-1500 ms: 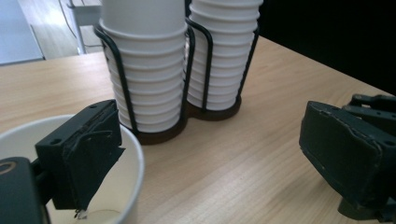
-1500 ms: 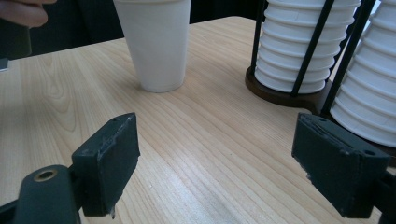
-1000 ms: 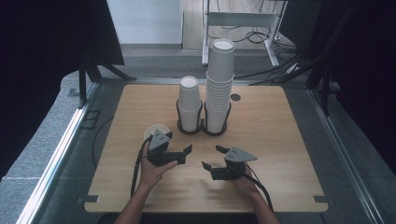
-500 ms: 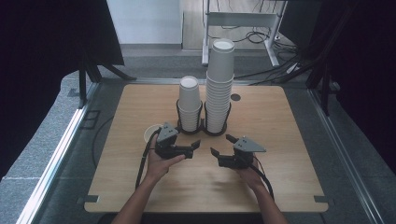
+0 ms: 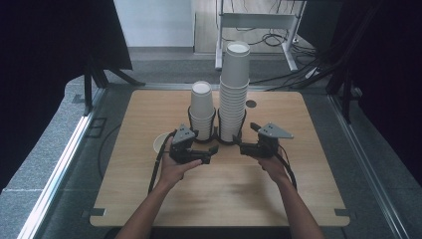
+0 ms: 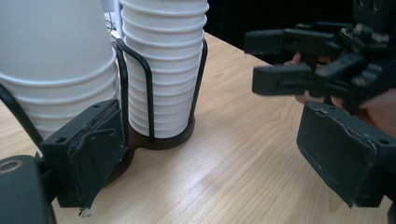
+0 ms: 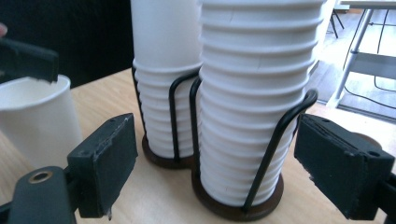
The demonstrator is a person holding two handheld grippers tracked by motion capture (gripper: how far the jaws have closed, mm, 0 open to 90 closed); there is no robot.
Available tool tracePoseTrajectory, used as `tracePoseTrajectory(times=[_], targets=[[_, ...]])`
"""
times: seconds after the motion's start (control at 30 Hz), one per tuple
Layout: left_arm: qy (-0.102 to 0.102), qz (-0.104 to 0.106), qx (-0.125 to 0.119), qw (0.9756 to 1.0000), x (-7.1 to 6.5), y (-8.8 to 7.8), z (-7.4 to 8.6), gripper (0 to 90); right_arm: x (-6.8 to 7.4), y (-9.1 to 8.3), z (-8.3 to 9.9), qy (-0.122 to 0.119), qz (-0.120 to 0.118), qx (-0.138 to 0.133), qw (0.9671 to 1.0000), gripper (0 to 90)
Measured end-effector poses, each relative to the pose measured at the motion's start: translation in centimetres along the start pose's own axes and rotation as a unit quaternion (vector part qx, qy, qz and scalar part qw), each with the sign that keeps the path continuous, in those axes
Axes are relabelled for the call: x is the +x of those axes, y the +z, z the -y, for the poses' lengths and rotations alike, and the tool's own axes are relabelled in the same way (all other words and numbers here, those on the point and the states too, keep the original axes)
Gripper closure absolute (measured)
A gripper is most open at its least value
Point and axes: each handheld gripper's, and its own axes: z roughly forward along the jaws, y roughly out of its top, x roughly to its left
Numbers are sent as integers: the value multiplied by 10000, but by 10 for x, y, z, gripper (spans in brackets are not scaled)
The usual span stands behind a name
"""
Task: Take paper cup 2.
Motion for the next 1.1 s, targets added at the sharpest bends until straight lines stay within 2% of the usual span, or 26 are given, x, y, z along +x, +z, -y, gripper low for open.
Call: tracePoseTrajectory(times=[0.2, 0.43, 0.63, 0.8, 1.1], targets=[[-46, 68, 15, 10000, 2, 1, -6, 76, -10, 4, -15, 134, 25, -69, 9999, 118], [-139, 107, -32, 9998, 7, 0, -15, 78, -15, 10, -24, 150, -8, -53, 9999, 94], [-198, 116, -99, 9997, 10, 2, -22, 80, -15, 16, -34, 55, -27, -34, 10000, 62], [-156, 80, -40, 9998, 12, 6, -26, 80, -15, 21, -42, 2, -1, -17, 10000, 36], [-172, 61, -51, 9998, 16, 9, -33, 81, -22, 29, -59, 62, 43, -53, 10000, 0]])
